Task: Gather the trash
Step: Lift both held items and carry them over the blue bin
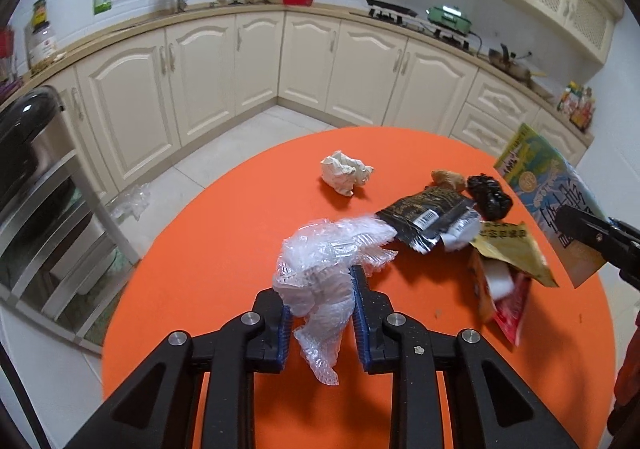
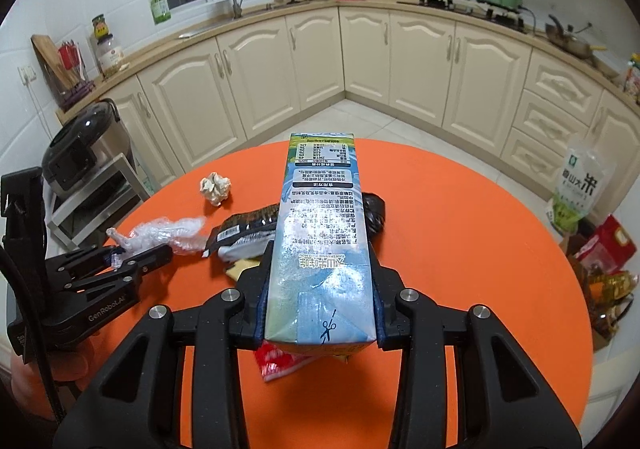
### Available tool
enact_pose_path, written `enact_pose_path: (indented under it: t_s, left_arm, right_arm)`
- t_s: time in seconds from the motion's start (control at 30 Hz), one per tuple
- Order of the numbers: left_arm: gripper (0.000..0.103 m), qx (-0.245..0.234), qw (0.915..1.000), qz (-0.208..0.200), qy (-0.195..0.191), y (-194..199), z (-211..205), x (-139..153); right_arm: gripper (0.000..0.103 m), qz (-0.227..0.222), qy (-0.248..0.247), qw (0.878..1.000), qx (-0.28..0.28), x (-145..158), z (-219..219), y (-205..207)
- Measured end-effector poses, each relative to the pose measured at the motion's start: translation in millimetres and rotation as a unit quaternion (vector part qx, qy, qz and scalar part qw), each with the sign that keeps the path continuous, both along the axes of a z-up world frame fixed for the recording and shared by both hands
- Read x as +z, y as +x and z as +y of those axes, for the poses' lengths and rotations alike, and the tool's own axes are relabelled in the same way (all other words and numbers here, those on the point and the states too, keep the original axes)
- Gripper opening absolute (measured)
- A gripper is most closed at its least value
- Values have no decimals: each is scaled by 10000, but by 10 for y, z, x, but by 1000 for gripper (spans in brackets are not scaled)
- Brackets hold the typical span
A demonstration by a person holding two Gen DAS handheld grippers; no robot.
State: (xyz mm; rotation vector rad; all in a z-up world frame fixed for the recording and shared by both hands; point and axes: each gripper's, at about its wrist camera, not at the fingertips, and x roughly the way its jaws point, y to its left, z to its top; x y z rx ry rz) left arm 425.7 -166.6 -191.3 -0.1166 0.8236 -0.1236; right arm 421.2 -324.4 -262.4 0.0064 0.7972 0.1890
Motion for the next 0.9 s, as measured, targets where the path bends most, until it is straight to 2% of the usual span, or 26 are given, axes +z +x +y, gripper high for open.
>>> enact_pose_path:
  t_s: [0.2, 0.47, 0.7, 0.9]
  left_arm:
    - [21, 126, 9995, -283, -10, -627, 62, 93]
    - [21, -20, 9960, -890, -1, -1364, -182, 426]
    - [21, -339, 9886, -1465, 81, -2093, -473, 733]
    - [21, -591, 9803, -1882, 112, -2795, -615, 859]
  right_arm:
    - [35, -200, 103, 9997, -57, 173, -33, -327]
    - [35, -600, 249, 9978, -155, 500, -101, -921]
    - [35, -1029, 345, 9935, -337, 810, -215, -1526]
    - [35, -1352, 397, 9884, -559, 1027, -475, -2067]
